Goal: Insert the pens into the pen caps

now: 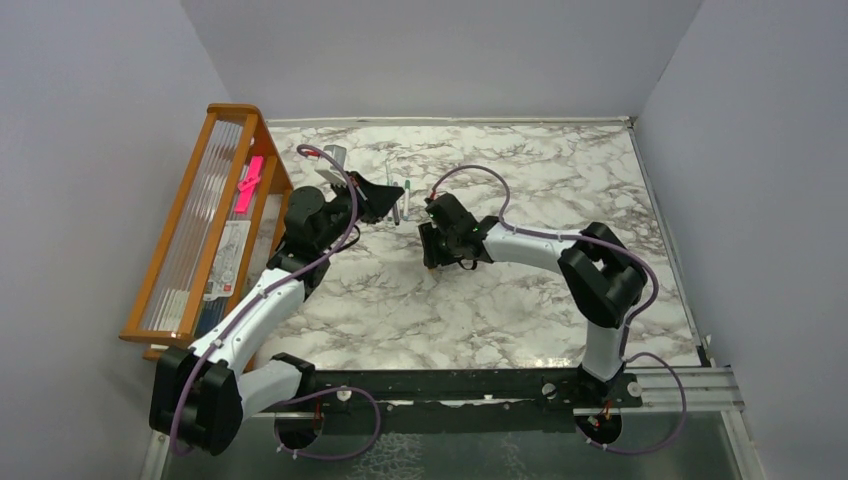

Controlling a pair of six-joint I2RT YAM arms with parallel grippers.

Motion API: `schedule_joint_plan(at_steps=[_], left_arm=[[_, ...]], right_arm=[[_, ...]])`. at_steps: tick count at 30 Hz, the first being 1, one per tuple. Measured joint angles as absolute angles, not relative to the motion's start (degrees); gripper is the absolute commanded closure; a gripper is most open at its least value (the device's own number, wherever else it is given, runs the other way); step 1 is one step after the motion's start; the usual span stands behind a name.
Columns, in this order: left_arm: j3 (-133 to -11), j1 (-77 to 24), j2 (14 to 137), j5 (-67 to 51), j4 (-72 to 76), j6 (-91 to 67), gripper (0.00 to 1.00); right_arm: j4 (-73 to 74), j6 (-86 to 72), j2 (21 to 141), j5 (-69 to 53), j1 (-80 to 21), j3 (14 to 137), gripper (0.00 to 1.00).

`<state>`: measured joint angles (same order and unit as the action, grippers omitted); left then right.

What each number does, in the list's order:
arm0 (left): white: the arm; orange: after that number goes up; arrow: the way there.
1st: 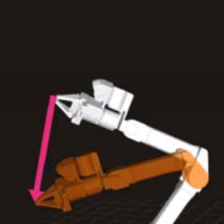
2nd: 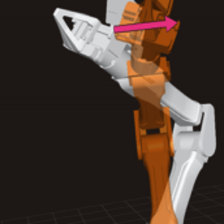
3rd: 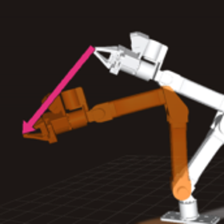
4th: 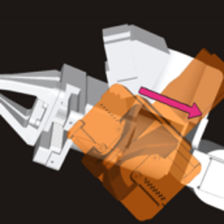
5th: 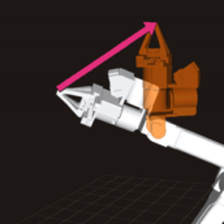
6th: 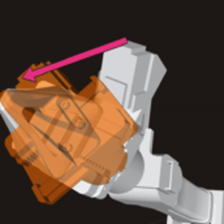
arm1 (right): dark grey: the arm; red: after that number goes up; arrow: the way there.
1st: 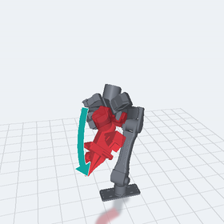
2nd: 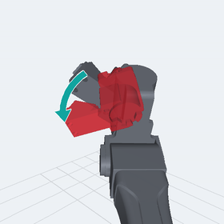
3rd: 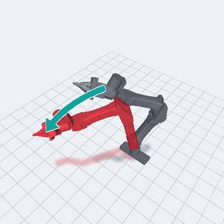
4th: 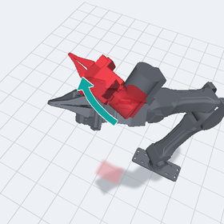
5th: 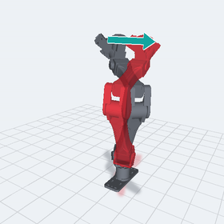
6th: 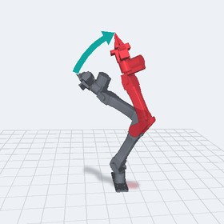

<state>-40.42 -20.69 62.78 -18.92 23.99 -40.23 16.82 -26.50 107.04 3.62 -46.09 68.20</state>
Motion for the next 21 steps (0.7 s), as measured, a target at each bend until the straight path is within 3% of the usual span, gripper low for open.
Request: schedule_joint_plan(at_steps=[21], left_arm=[[-40.66, -20.69, 62.78, -18.72, 21.37, -38.06, 1.00]], right_arm=[[22.31, -26.52, 113.60, 9.96, -47.37, 75.92, 0.65]])
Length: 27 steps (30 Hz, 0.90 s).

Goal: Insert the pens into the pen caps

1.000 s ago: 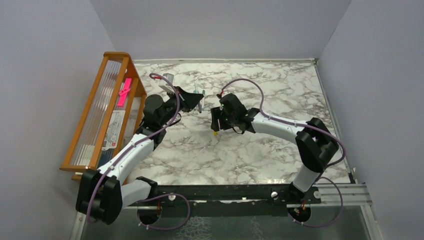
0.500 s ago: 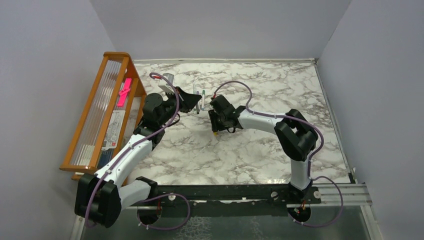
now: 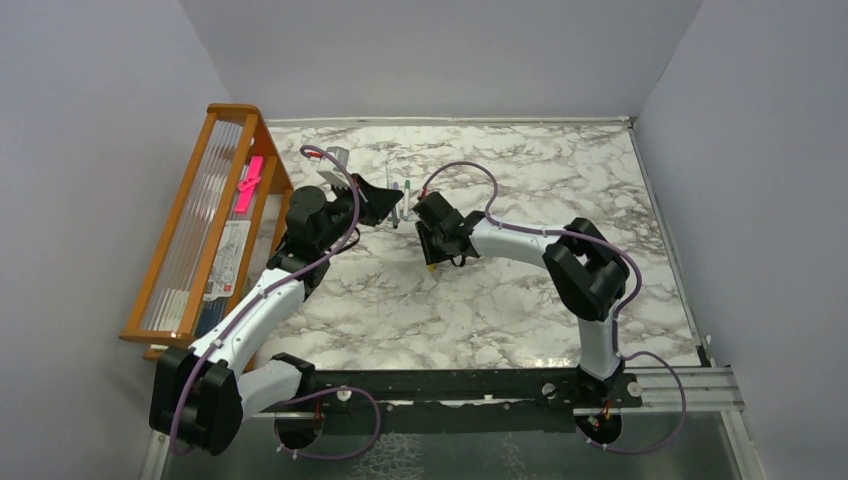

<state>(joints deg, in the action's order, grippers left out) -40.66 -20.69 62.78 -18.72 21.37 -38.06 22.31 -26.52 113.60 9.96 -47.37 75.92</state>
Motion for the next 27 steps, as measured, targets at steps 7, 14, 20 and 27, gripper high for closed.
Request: schedule_joint_plan(at_steps=[7, 14, 20, 27], left_arm=[[-40.66, -20.69, 62.81, -18.72, 21.37, -37.98, 1.00], [-40.66, -20.69, 63.07, -18.72, 21.34, -37.98, 1.00], [-40.73, -20.69, 63.79, -19.07, 21.37, -38.26, 1.00], [-40.82, -21.74, 67.72, -22.83, 23.92, -41.69, 1.00]], right_arm=[[22.72, -26.70, 113.58, 9.98, -47.66, 76.01, 0.83], [20.40, -27.20, 113.01, 9.17, -47.68, 74.67, 0.99], [17.17, -29.02, 106.56, 11.29, -47.68, 66.78, 0.99], [6.15, -31.99, 85.91, 12.47, -44.93, 54.41, 0.99]])
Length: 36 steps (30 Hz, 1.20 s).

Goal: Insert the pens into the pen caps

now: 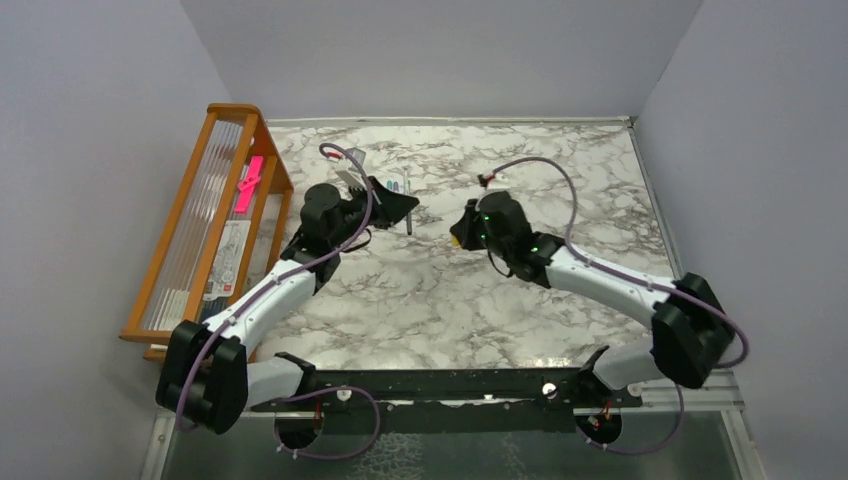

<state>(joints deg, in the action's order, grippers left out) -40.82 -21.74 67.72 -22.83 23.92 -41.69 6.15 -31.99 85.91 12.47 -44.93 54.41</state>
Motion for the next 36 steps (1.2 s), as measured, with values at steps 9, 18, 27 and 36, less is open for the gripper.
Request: schedule_joint_plan(at_steps=[9, 18, 27, 36], left_arm=[[-40.82, -34.52, 73.38, -26.13, 31.86, -46.65, 1.00], [-43.31, -43.33, 76.64, -26.20, 34.50, -47.27, 1.00], [-45.89, -46.09, 78.85, -26.20, 35.14, -46.68, 1.00], [-46.50, -46.52, 78.96, -26.17, 35.40, -46.52, 1.00]], right_arm=[[-14.20, -37.34, 60.86, 13.87, -40.32, 37.98, 0.99], [-19.16, -37.10, 50.37, 17.76, -40.23, 38.13, 0.99], [-19.25, -35.79, 49.76, 17.72, -40.16, 38.72, 0.99], [-19.20, -35.70, 49.65, 17.58, -40.16, 38.72, 0.99]])
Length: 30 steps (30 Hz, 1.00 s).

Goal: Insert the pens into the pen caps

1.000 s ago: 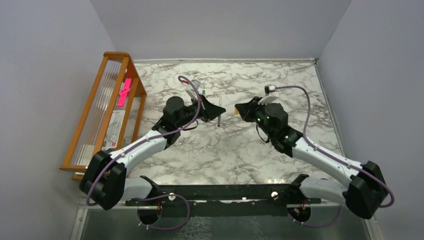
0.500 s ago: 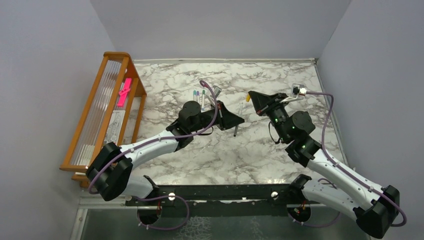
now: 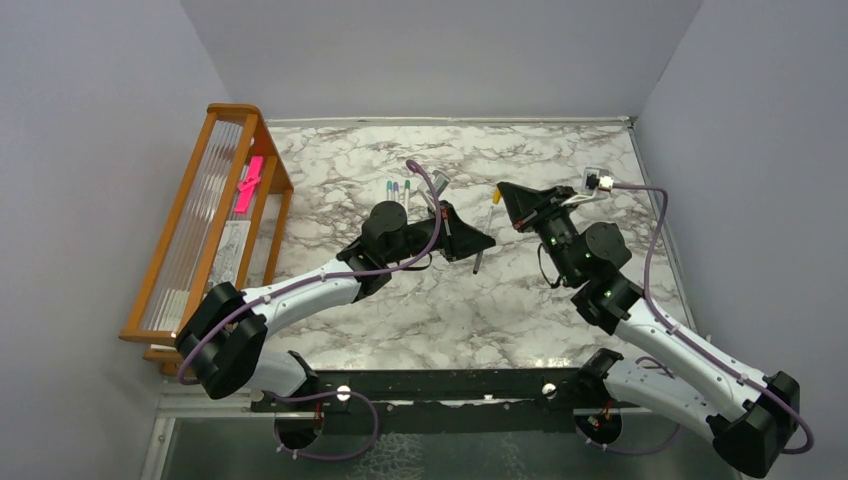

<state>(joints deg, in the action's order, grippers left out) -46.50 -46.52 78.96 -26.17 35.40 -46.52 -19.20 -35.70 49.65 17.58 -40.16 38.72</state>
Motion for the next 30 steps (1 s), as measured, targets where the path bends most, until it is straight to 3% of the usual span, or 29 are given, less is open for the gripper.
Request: schedule_joint_plan(at_steps=[30], left_arm=[[-46.50, -46.54, 78.96, -25.87, 35.35, -46.37, 1.00]], right_arm=[[-17.96, -35.62, 50.57, 13.91, -40.12, 38.72, 0.99]])
